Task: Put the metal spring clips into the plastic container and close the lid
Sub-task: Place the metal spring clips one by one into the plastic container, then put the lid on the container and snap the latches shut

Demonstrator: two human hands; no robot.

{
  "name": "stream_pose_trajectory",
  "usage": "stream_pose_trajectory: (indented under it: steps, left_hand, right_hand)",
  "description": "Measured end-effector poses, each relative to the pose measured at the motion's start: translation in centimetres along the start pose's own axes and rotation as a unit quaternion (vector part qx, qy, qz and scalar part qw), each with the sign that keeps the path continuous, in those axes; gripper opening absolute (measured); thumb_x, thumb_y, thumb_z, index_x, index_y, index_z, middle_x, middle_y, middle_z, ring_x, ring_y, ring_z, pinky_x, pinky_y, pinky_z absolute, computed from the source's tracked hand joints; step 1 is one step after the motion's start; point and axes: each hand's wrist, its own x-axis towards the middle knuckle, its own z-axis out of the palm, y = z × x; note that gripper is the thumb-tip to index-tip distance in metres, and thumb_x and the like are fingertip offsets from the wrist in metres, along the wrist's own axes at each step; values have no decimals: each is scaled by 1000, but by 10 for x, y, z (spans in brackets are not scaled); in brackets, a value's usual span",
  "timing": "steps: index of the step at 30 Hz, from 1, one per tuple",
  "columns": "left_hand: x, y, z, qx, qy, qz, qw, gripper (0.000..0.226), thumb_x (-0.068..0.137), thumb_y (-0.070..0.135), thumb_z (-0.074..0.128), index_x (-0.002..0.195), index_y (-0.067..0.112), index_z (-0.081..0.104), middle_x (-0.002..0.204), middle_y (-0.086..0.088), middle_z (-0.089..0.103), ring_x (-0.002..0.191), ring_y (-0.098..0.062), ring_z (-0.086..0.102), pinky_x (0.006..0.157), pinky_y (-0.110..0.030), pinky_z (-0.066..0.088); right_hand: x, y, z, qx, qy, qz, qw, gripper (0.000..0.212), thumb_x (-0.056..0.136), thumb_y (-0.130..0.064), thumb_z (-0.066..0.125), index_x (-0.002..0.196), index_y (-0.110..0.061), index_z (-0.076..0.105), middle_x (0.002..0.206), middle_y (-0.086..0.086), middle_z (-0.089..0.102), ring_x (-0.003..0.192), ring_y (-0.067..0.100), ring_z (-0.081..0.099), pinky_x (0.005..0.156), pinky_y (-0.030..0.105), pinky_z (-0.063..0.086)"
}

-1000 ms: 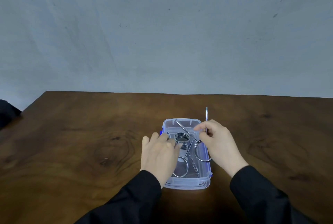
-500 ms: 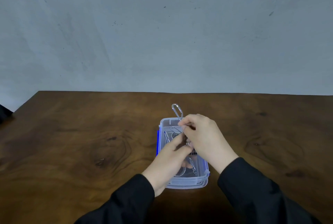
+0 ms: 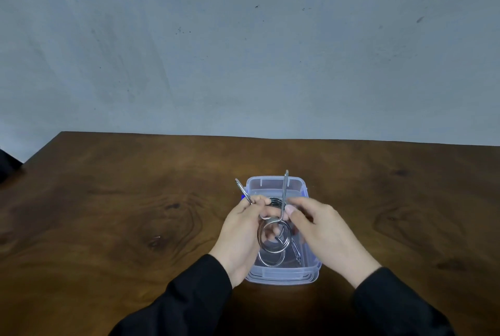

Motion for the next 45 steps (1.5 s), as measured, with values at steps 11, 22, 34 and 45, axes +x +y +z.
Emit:
stream_pose_trajectory:
  steps: [11, 22, 34, 45]
  left_hand:
    - [24, -10, -5, 220, 0, 6, 975, 38, 94, 23, 66, 130, 22, 54, 104, -6, 74, 65, -14, 65, 67, -27, 58]
    - [21, -38, -6, 716, 13, 263, 647, 10, 71, 2, 73, 68, 11, 70, 71, -5, 63, 70, -24, 61, 58, -34, 48]
    - [29, -24, -60, 534, 149, 213, 804, 10, 98, 27, 56, 105, 25, 62, 97, 11, 66, 88, -10, 62, 74, -26, 51]
    - [47, -37, -72, 585, 111, 83, 799, 36, 101, 32, 47, 72, 17, 63, 67, 3, 68, 60, -12, 62, 56, -31, 50]
  right_hand:
    - [5, 13, 12, -103, -27, 93, 990, 32, 96, -15, 60, 64, -17, 61, 69, 11, 74, 47, 11, 66, 49, 22, 53]
    - [23, 11, 32, -374, -74, 33, 924, 25, 95, -12, 57, 72, -15, 48, 59, -1, 39, 60, 25, 54, 43, 22, 26]
    - [4, 48, 0, -102, -7, 156, 982, 45, 92, -59, 53, 121, -25, 61, 101, -2, 73, 89, 16, 70, 71, 32, 56]
    - [6, 57, 13, -83, 7, 133, 988, 30, 95, -32, 48, 77, -14, 64, 72, 6, 71, 69, 28, 68, 62, 47, 57]
